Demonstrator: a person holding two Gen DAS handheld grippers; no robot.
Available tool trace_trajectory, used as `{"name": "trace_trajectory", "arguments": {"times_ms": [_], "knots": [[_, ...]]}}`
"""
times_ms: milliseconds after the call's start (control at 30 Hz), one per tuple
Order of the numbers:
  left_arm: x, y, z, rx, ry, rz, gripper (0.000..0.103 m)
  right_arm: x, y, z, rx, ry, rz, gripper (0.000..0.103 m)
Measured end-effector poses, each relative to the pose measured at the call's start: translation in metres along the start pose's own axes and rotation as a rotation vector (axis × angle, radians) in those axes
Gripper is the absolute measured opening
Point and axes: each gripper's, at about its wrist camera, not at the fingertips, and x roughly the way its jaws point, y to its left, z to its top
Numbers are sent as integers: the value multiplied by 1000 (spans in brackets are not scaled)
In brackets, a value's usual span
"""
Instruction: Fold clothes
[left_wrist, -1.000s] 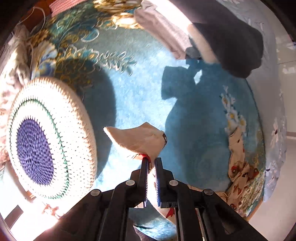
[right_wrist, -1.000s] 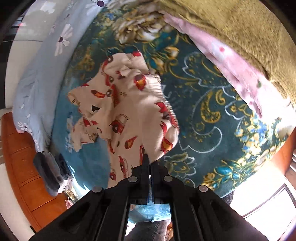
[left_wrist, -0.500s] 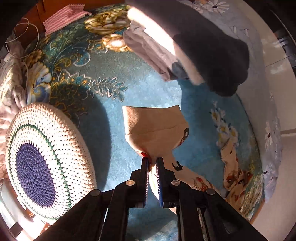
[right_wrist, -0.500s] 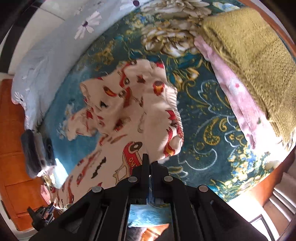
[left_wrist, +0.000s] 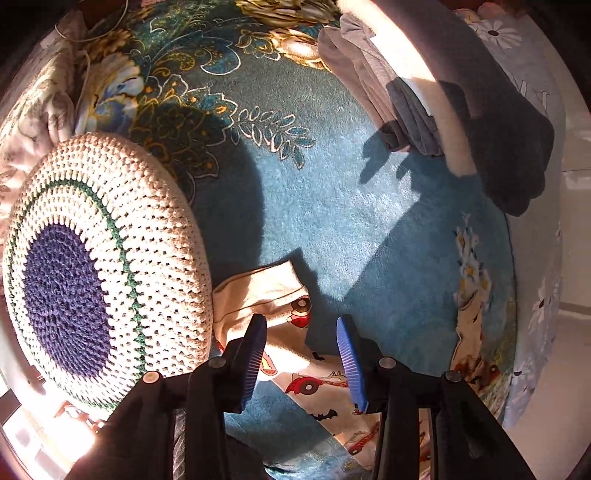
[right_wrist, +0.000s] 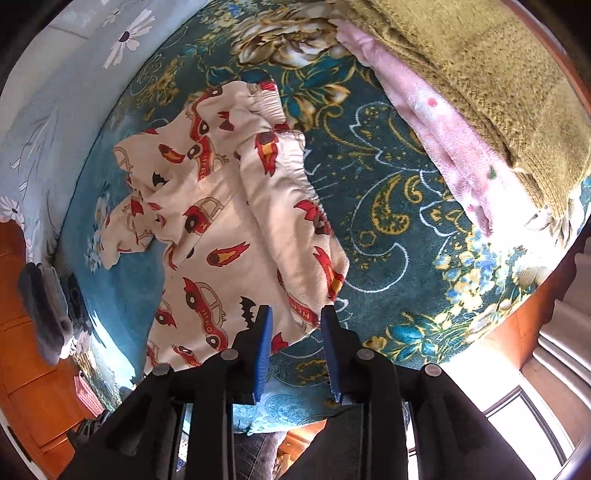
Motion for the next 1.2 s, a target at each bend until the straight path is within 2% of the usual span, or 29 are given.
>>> {"name": "trace_trajectory", "arguments": {"times_ms": [133,167,267,400,633,800,933,967,1133,1200], "knots": [[1,-13,-1,49,29,-44,50,1,19,-5,-43,-1,-12,30],[2,-17,-2,67,36,-49,53,2,24,-7,-50,0,-13,34],[5,-31,1,129,53,-54,57,3,36,-13,-71,2,-15,39],[8,-49,6,218,75,-57,60,5,38,-34,-44,1,-27,40],[23,-76,8,415,158,5,64,7,40,-70,5,-2,-47,41],[44,-97,4,459,207,47,64,12,38,-85,12,25,-57,41],[62,-128,-15,439,242,27,64,3,37,-60,-60,12,-80,42],[67,-136,-19,420,251,22,64,0,35,-48,-67,3,-82,48],[92,-180,-38,317,278,8,64,1,28,30,-60,-7,-51,50],[105,-200,-42,276,277,15,65,7,26,62,-56,-6,-46,55]]}}
